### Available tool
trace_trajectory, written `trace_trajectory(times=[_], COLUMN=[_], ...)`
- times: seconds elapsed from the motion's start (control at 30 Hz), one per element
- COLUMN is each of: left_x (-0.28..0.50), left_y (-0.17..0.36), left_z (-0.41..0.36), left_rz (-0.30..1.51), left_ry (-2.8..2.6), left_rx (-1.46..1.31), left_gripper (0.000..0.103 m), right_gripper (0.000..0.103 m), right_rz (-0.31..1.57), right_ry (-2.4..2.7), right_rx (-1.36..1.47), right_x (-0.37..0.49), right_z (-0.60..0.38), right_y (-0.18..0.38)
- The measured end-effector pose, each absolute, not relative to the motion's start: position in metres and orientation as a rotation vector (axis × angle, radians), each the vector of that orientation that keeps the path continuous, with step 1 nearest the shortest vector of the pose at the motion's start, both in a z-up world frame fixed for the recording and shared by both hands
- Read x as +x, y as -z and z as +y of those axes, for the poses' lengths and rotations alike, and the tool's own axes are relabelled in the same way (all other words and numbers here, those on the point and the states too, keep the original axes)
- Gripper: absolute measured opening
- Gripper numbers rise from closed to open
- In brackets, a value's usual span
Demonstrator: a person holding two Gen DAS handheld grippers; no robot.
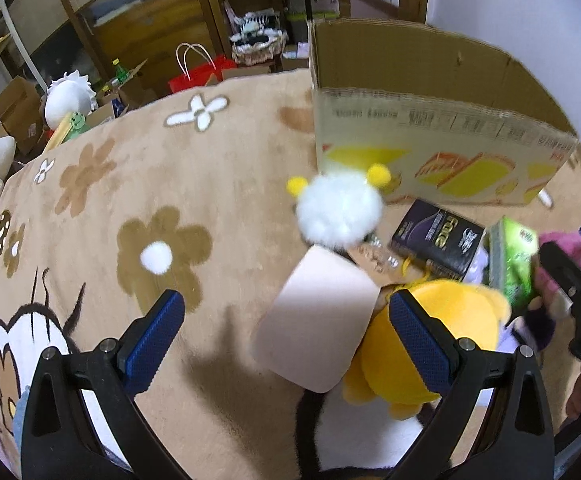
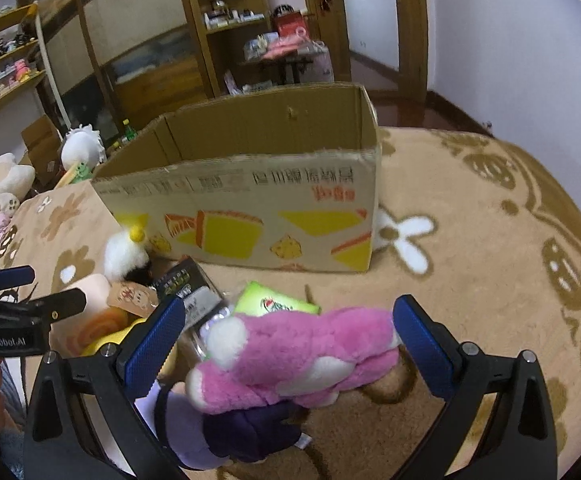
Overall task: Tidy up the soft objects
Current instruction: 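Grasp the white cushion with the left tool while the right tool grasps the pink bear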
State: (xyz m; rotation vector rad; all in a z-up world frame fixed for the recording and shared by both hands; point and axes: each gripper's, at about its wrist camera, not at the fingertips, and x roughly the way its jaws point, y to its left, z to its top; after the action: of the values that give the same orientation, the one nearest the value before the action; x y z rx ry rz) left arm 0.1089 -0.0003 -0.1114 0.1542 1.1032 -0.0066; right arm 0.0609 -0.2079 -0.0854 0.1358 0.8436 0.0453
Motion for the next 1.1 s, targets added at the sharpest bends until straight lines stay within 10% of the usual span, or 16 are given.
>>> trace_trajectory(times=[0.47, 0.7, 0.8, 0.9, 1.1], left_x=[0.115, 0.112, 0.111, 0.108, 0.099], left_y=[0.134, 0.139, 0.138, 0.134, 0.122], left_z=[0.000, -0.004, -0.003, -0.003, -0.007], left_rz=[1.180, 1.208, 1.206, 1.195, 1.142], left_ry=[0.011, 0.065, 0.068, 0.070, 0.071], left_rx=[0.173, 0.173, 0.167, 0.153, 0.168], left_gripper=[0.089, 0.060, 0.052, 0.048, 0.045], right_gripper=[0.103, 0.102, 0.092, 0.061, 0.056], right_rz=[0.906, 0.954, 0.976, 1.006, 0.986], right_ry=[0.009, 0.038, 0.053, 0.061, 0.046], right_rx=[0.179, 0.229, 0.239, 0.259, 0.257], right_x=[0.058, 0.053, 0.050, 0.048, 0.041], right_z=[-0.222, -0.233, -0.238, -0.244, -0.244], right_y=[0.093, 0.100, 0.102, 0.105, 0.099])
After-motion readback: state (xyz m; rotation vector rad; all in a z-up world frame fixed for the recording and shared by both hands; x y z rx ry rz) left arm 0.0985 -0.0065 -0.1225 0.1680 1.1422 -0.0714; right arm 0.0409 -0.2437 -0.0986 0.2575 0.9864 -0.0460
